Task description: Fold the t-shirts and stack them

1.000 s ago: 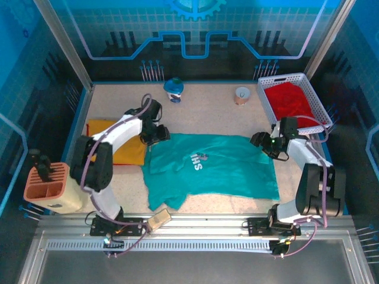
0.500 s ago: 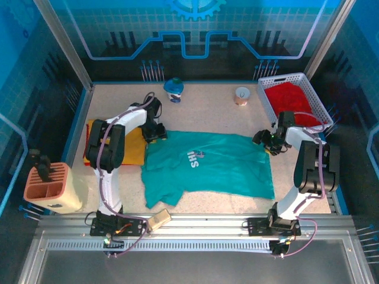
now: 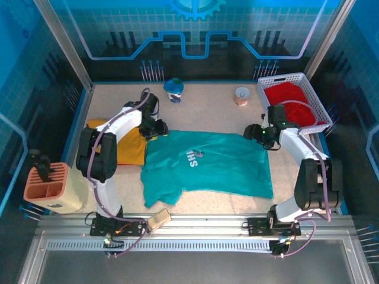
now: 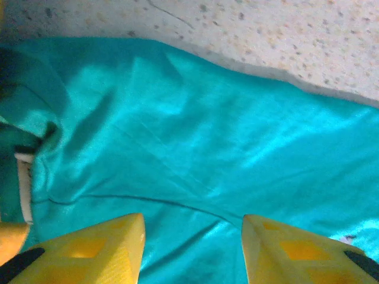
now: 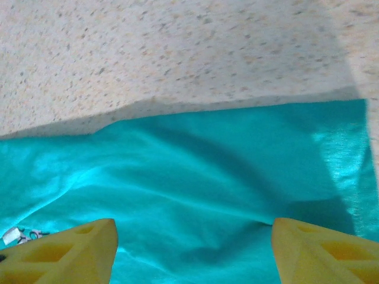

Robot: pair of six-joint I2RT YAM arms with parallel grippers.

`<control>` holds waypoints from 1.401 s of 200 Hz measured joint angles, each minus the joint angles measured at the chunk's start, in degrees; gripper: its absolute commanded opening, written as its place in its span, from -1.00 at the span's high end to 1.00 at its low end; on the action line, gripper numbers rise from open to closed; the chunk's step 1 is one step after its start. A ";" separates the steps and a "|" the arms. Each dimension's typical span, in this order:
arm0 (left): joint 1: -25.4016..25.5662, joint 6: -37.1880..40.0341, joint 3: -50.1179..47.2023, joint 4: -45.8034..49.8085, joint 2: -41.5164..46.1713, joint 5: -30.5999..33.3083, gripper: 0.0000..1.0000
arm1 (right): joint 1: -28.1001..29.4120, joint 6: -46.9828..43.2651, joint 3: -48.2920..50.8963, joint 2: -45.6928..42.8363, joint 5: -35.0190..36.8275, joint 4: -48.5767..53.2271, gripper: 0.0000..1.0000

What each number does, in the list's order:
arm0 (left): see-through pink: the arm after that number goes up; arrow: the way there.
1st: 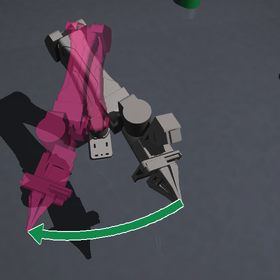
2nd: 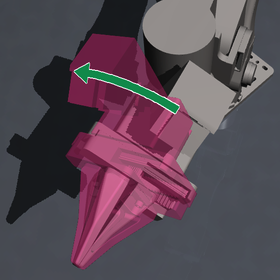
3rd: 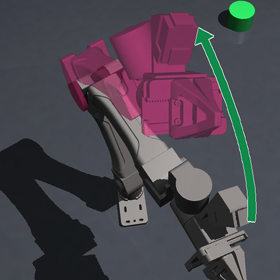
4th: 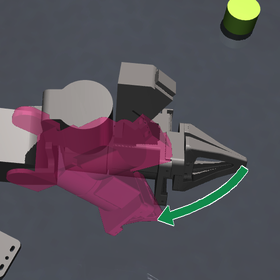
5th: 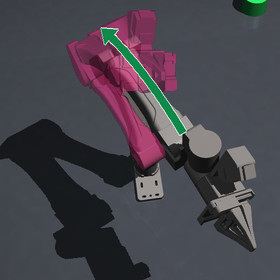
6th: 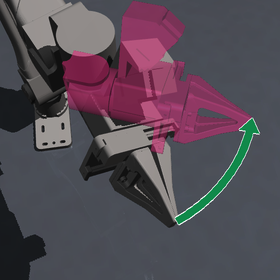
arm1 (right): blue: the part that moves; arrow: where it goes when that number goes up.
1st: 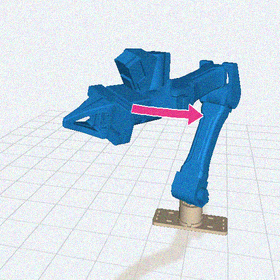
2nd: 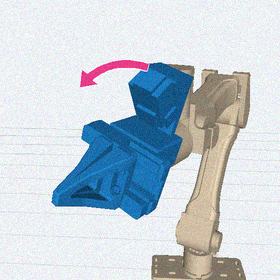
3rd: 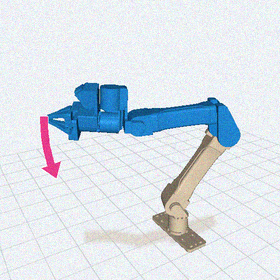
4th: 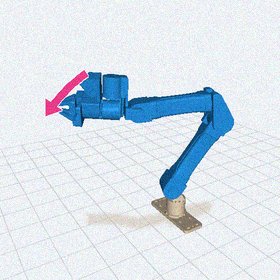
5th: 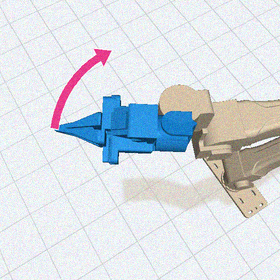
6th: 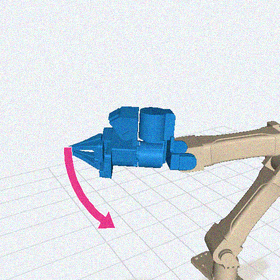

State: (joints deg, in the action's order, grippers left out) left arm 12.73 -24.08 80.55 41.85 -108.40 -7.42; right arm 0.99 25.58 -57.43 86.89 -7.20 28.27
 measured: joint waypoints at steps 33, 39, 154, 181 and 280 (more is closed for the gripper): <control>2.05 -0.42 -1.86 -0.31 -1.57 -0.44 0.09 | 3.32 -0.22 -1.36 4.85 1.77 0.02 -0.34; 2.38 -0.42 -1.86 -0.37 -2.32 -0.42 0.10 | 3.80 -0.22 -1.68 6.16 2.32 0.02 -0.32; 6.16 4.24 24.02 14.64 -22.08 -0.37 0.16 | 14.86 -0.15 -4.66 13.94 7.78 9.11 -0.39; 7.54 4.76 33.83 17.70 -27.58 -0.42 0.16 | 18.05 0.26 -4.87 13.92 7.56 11.43 -0.40; 14.58 2.27 61.81 20.31 -41.35 -5.62 0.15 | 38.21 16.83 4.96 7.54 -3.30 1.66 -0.50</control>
State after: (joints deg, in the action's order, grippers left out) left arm 27.31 -21.80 142.37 62.15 -149.75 -13.04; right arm 39.20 42.41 -52.47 94.43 -10.50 29.93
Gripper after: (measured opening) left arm 0.423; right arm 0.747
